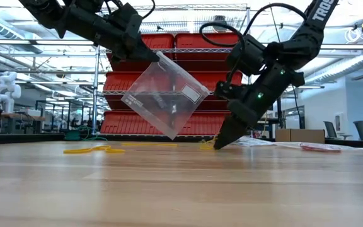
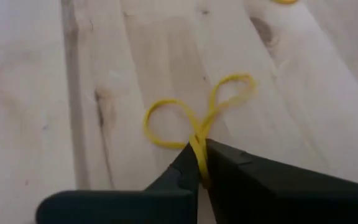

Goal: Sort rubber bands
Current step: Put the right yellow rubber band into the zip bag

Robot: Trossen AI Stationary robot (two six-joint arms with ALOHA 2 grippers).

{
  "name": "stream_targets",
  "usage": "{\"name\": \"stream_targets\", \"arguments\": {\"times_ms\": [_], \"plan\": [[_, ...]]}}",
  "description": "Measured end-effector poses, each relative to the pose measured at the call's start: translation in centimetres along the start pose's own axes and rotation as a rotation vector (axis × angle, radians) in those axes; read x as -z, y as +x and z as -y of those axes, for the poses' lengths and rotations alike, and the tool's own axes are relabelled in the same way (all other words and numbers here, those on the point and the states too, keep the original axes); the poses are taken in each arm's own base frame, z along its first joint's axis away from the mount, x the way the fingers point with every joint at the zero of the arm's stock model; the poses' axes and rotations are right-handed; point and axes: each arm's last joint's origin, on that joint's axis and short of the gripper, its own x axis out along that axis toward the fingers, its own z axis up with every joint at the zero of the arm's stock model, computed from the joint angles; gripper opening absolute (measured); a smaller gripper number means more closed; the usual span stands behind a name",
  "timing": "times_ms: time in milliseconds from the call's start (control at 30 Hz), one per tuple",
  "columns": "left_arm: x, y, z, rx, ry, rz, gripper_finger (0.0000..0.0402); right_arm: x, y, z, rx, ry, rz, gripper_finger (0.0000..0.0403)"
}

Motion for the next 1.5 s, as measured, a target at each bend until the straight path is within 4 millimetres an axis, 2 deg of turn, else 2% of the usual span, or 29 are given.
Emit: {"name": "stream_targets", "arguments": {"times_ms": [167, 467, 800, 1000, 1500], "plan": [[0.0, 0.0, 0.0, 0.005, 0.000, 0.000, 0.0000, -1.4, -2.1, -0.5, -0.066, -0.006, -0.007, 0.0001], [0.0, 0.0, 0.1, 0.020, -0.001, 0.000, 0.0000, -7.0, -8.6, -1.6, -0.083, -0.071, 0.199, 0.0000], [0.0, 0.0, 0.3, 0.104, -0.002, -0.004, 0.0000, -13.1, -13.9, -2.8, 0.063, -0.261, 0.281, 0.0000], [0.0, -0.1, 0.8, 0.139, 0.002, -0.006, 0.0000, -15.1, -14.8, -2.6, 0.111, -0.329, 0.293, 0.0000], [-0.1, -0.2, 1.0, 0.153, 0.002, 0.012, 0.0000, -14.7, -11.2, -1.8, 0.119, -0.366, 0.177, 0.0000]]}}
